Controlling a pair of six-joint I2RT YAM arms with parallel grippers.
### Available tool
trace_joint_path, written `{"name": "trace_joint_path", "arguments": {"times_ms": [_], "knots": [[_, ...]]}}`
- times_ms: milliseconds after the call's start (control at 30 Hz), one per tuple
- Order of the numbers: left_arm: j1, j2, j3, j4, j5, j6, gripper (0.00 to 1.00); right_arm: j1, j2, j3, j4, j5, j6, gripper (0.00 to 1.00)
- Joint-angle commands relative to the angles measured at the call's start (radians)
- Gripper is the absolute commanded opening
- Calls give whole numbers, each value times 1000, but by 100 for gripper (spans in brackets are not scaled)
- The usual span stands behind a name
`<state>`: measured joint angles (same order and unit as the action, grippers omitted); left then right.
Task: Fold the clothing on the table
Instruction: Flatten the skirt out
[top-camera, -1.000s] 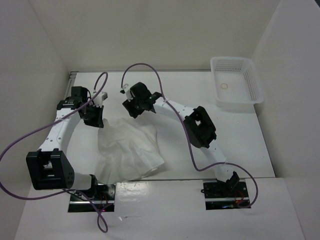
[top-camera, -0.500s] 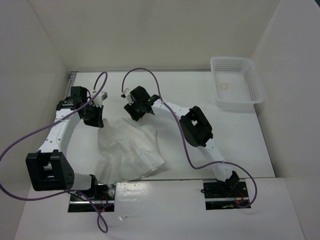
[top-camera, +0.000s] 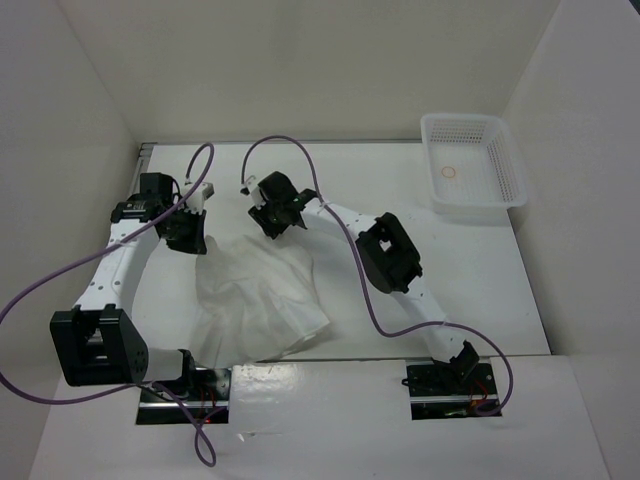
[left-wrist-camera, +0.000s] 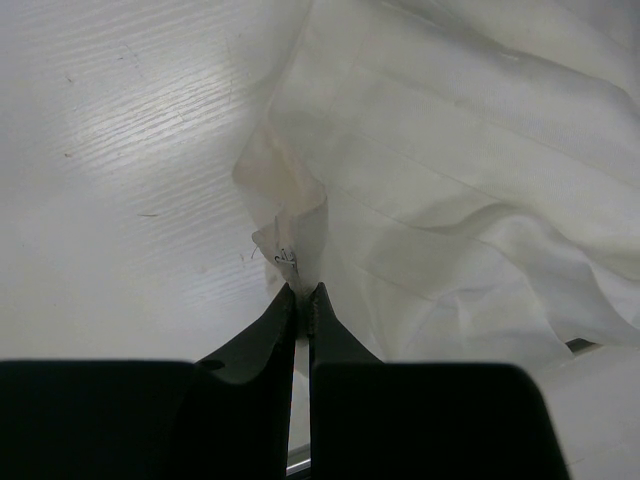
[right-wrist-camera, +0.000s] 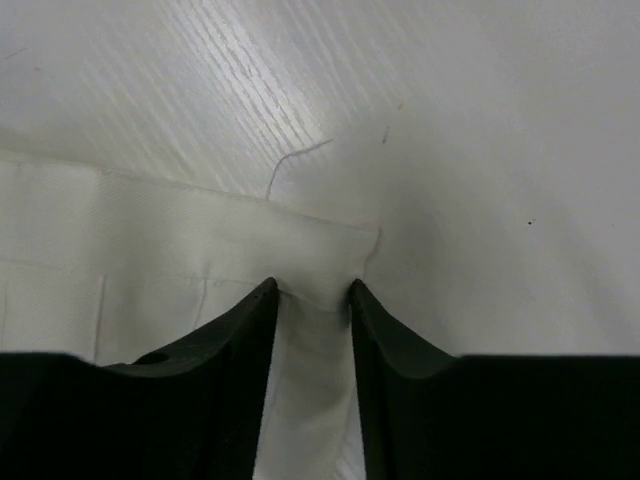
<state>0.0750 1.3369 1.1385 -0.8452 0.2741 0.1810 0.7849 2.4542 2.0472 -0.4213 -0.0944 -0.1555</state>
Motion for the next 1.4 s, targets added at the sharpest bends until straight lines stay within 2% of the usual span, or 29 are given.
{"name": "trace_joint_path", "arguments": {"times_ms": [0, 33, 100, 133, 267, 300, 400, 567, 767, 867, 1000, 1167, 1267, 1367], "knots": [[-4, -35, 0, 3, 36, 6, 8, -3, 45, 47, -25, 44, -22, 37], [-4, -35, 0, 3, 36, 6, 8, -3, 45, 47, -25, 54, -22, 21], [-4, -35, 0, -6, 36, 15, 8, -13, 31, 38, -25, 79, -22, 5], [-4, -35, 9, -6, 36, 15, 8, -13, 17, 27, -25, 109, -22, 0], [-38, -2, 46, -6, 36, 25, 8, -71, -124, -147, 44, 185, -41, 0], [-62, 7, 67, 4, 25, 34, 8, -128, -240, -204, 65, 199, -61, 0], [-87, 16, 128, 24, 16, 34, 6, -205, -401, -301, 67, 199, -72, 0], [-109, 16, 231, 64, 25, 23, 4, -245, -610, -335, -23, 211, -117, 0], [-119, -83, 288, 136, 25, -5, 4, -245, -872, -412, -129, 177, -167, 0], [-119, -128, 332, 126, 14, -5, 2, -285, -954, -421, -226, 115, -196, 0], [-107, -192, 426, 63, 91, 28, 2, -386, -1076, -478, -286, -113, -219, 0], [-23, -289, 483, 12, 314, 47, 2, -528, -1213, -478, -379, -410, -237, 0], [37, -404, 471, -18, 437, 48, 3, -624, -1307, -478, -430, -599, -248, 0], [91, -510, 443, -29, 485, 48, 4, -711, -1396, -489, -462, -723, -248, 0]]}}
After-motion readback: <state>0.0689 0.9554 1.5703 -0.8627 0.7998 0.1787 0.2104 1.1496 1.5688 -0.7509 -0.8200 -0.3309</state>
